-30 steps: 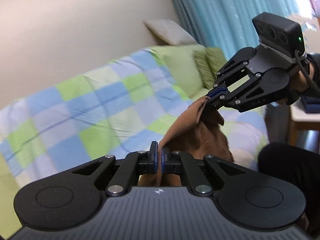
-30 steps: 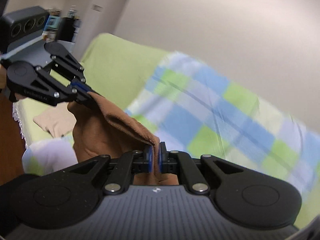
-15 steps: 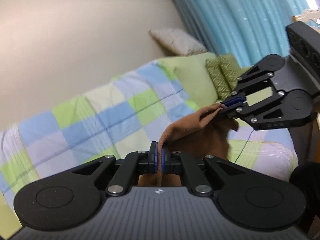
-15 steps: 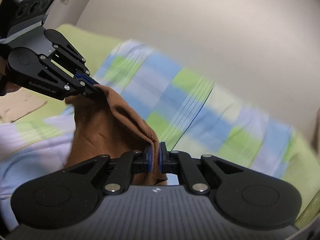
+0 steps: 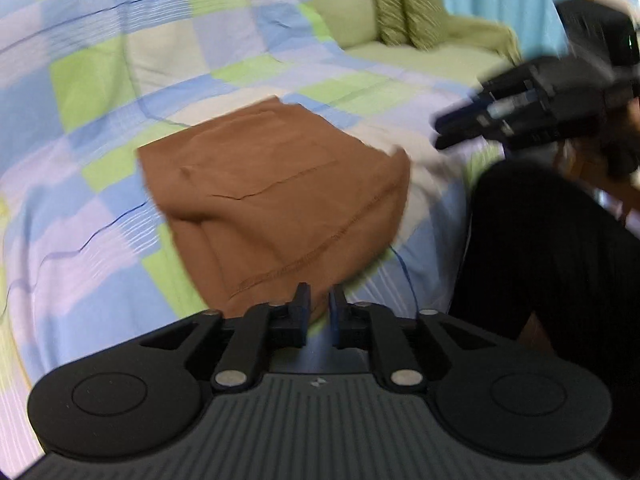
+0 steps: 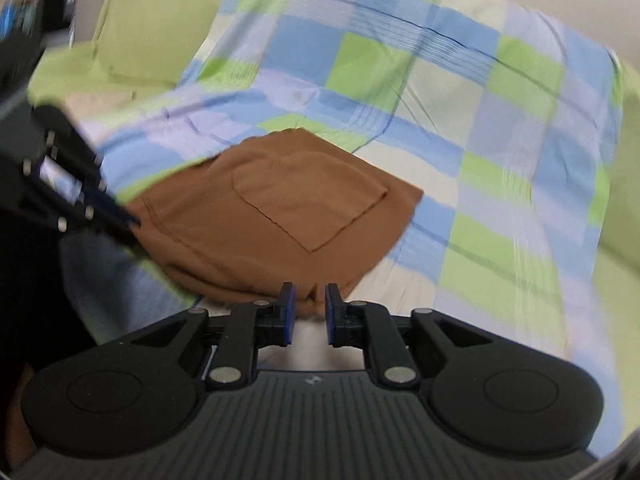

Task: Fold clothes
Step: 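Lay the brown garment flat on the checked sheet and release both grippers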

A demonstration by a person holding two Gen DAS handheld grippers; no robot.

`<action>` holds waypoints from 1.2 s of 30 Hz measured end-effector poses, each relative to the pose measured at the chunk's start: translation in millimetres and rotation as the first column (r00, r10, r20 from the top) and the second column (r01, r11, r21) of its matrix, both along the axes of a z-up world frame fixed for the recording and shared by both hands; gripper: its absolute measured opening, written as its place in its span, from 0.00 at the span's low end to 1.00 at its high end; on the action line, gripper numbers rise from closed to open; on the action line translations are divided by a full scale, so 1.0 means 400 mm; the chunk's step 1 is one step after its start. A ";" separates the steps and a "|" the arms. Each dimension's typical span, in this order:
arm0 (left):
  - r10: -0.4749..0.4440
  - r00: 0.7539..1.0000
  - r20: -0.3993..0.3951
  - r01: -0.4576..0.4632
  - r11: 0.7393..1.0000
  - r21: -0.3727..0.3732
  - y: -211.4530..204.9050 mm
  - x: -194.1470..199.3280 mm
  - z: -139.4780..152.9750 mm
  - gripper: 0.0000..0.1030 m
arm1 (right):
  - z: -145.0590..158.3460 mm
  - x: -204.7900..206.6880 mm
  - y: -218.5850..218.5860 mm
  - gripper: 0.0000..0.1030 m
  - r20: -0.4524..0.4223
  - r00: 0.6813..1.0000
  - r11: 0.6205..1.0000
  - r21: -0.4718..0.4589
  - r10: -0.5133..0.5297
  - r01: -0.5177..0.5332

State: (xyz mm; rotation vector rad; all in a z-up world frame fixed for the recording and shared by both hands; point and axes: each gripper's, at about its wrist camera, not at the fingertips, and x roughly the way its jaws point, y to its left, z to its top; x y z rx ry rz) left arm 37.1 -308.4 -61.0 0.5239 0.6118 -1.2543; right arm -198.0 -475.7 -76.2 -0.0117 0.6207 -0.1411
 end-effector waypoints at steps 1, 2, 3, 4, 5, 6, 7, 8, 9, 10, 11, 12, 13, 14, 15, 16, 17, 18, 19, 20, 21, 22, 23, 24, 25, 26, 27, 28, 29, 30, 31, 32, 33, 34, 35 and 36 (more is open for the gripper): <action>0.026 1.000 -0.010 -0.026 1.000 -0.016 0.006 0.017 0.010 0.36 | -0.006 -0.002 -0.020 0.23 0.007 1.000 0.999 0.041 -0.016 0.016; 0.050 0.999 -0.017 -0.050 0.998 -0.032 0.010 0.036 0.018 0.36 | -0.012 -0.005 -0.039 0.23 0.014 0.999 0.996 0.082 -0.032 0.031; 0.068 0.997 -0.027 -0.069 0.997 -0.039 0.014 0.047 0.022 0.36 | -0.019 -0.007 -0.059 0.24 0.019 0.999 0.991 0.123 -0.049 0.046; 0.084 0.996 -0.039 -0.085 0.996 -0.041 0.019 0.052 0.024 0.36 | -0.020 -0.006 -0.071 0.25 0.028 0.998 0.986 0.159 -0.049 0.044; 0.099 0.994 -0.051 -0.101 0.994 -0.042 0.023 0.057 0.026 0.36 | -0.021 0.000 -0.070 0.27 0.030 0.998 0.983 0.179 -0.047 0.040; 0.107 0.992 -0.062 -0.110 0.993 -0.041 0.019 0.066 0.021 0.36 | -0.022 0.000 -0.073 0.27 0.033 0.998 0.981 0.192 -0.044 0.037; 0.107 0.992 -0.066 -0.110 0.993 -0.036 0.004 0.077 0.007 0.36 | -0.034 0.015 -0.073 0.28 0.034 0.999 0.977 0.212 -0.038 0.030; 0.105 0.992 -0.068 -0.108 0.994 -0.028 -0.006 0.084 -0.004 0.36 | -0.029 0.014 -0.076 0.28 0.034 0.999 0.975 0.220 -0.035 0.027; 0.101 0.992 -0.076 -0.102 0.995 -0.007 -0.013 0.088 -0.018 0.36 | -0.030 0.012 -0.072 0.28 0.033 0.999 0.971 0.239 -0.029 0.021; 0.094 0.992 -0.088 -0.092 0.995 0.024 -0.023 0.093 -0.039 0.36 | -0.035 0.015 -0.071 0.29 0.029 0.999 0.969 0.246 -0.028 0.020; 0.091 0.992 -0.092 -0.087 0.995 0.044 -0.025 0.094 -0.049 0.36 | -0.041 0.018 -0.071 0.30 0.025 0.999 0.967 0.252 -0.026 0.019; 0.089 0.993 -0.083 -0.085 0.995 0.052 -0.027 0.094 -0.054 0.36 | -0.049 0.022 -0.072 0.31 0.016 1.000 0.965 0.261 -0.026 0.021; 0.088 0.993 -0.075 -0.084 0.995 0.051 -0.032 0.095 -0.056 0.37 | -0.057 0.026 -0.074 0.35 0.009 1.000 0.963 0.268 -0.027 0.023; 0.089 0.993 -0.072 -0.086 0.995 0.049 -0.034 0.095 -0.056 0.38 | -0.060 0.026 -0.075 0.38 0.005 1.000 0.963 0.270 -0.023 0.021; 0.091 0.993 -0.072 -0.088 0.995 0.045 -0.035 0.095 -0.056 0.39 | -0.063 0.026 -0.076 0.40 0.001 1.000 0.962 0.271 -0.020 0.019; 0.092 0.993 -0.073 -0.089 0.995 0.039 -0.038 0.095 -0.057 0.39 | -0.066 0.026 -0.077 0.41 -0.003 1.000 0.962 0.273 -0.017 0.017; 0.089 0.993 -0.074 -0.087 0.996 0.034 -0.038 0.093 -0.059 0.35 | -0.071 0.029 -0.076 0.41 -0.004 1.000 0.963 0.270 -0.012 0.012; 0.082 0.993 -0.080 -0.080 0.996 0.028 -0.038 0.091 -0.060 0.14 | -0.073 0.033 -0.075 0.41 0.000 1.000 0.963 0.271 -0.005 0.005; 0.068 0.992 -0.108 -0.068 0.998 0.008 -0.028 0.089 -0.058 0.03 | -0.075 0.037 -0.072 0.41 0.004 1.000 0.962 0.272 -0.001 0.000; 0.062 0.990 -0.128 -0.064 0.998 -0.013 -0.017 0.089 -0.051 0.03 | -0.074 0.042 -0.071 0.41 0.017 1.000 0.962 0.272 0.007 -0.012; 0.064 0.989 -0.132 -0.068 0.997 -0.028 -0.010 0.090 -0.044 0.03 | -0.069 0.047 -0.070 0.41 0.038 0.999 0.961 0.273 0.027 -0.037; 0.065 0.989 -0.134 -0.071 0.997 -0.036 -0.003 0.090 -0.039 0.03 | -0.064 0.052 -0.071 0.41 0.047 0.998 0.961 0.272 0.039 -0.051; 0.073 0.986 -0.149 -0.082 0.995 -0.052 0.010 0.094 -0.032 0.02 | -0.063 0.055 -0.071 0.41 0.048 0.998 0.961 0.272 0.045 -0.056; 0.079 0.984 -0.161 -0.091 0.994 -0.065 0.022 0.098 -0.028 0.02 | -0.061 0.066 -0.079 0.41 0.045 0.997 0.954 0.290 0.064 -0.074; 0.081 0.983 -0.163 -0.093 0.993 -0.068 0.029 0.099 -0.028 0.02 | -0.061 0.069 -0.080 0.41 0.044 0.997 0.951 0.299 0.068 -0.078; 0.083 0.983 -0.165 -0.096 0.993 -0.070 0.036 0.100 -0.027 0.02 | -0.064 0.078 -0.093 0.41 0.040 0.996 0.934 0.344 0.084 -0.092; 0.083 0.983 -0.165 -0.096 0.993 -0.071 0.039 0.100 -0.027 0.02 | -0.071 0.094 -0.111 0.41 0.015 0.994 0.905 0.413 0.109 -0.105; 0.078 0.983 -0.167 -0.090 0.994 -0.069 0.041 0.097 -0.027 0.02 | -0.076 0.104 -0.120 0.41 -0.007 0.993 0.892 0.439 0.117 -0.102; 0.070 0.983 -0.169 -0.082 0.994 -0.066 0.043 0.092 -0.028 0.02 | -0.081 0.113 -0.130 0.41 -0.028 0.992 0.880 0.464 0.126 -0.099; 0.062 0.983 -0.171 -0.074 0.995 -0.062 0.044 0.087 -0.029 0.02 | -0.082 0.121 -0.139 0.42 -0.034 0.990 0.867 0.487 0.136 -0.102; 0.058 0.984 -0.171 -0.069 0.996 -0.061 0.046 0.085 -0.029 0.02 | -0.080 0.127 -0.148 0.43 -0.025 0.988 0.844 0.523 0.154 -0.118; 0.055 0.984 -0.171 -0.067 0.996 -0.061 0.047 0.084 -0.029 0.02 | -0.076 0.131 -0.155 0.46 -0.008 0.988 0.832 0.540 0.156 -0.127; 0.053 0.983 -0.176 -0.065 0.996 -0.061 0.048 0.084 -0.028 0.02 | -0.071 0.136 -0.159 0.47 0.004 0.992 0.840 0.532 0.125 -0.108; 0.054 0.982 -0.179 -0.065 0.996 -0.060 0.049 0.085 -0.029 0.02 | -0.071 0.141 -0.165 0.49 0.006 0.994 0.843 0.530 0.108 -0.095; 0.056 0.982 -0.178 -0.067 0.996 -0.058 0.049 0.087 -0.029 0.02 | -0.070 0.147 -0.171 0.49 0.008 0.996 0.845 0.528 0.092 -0.082; 0.059 0.982 -0.178 -0.070 0.996 -0.057 0.050 0.088 -0.029 0.02 | -0.076 0.157 -0.181 0.49 0.016 0.995 0.823 0.560 0.103 -0.094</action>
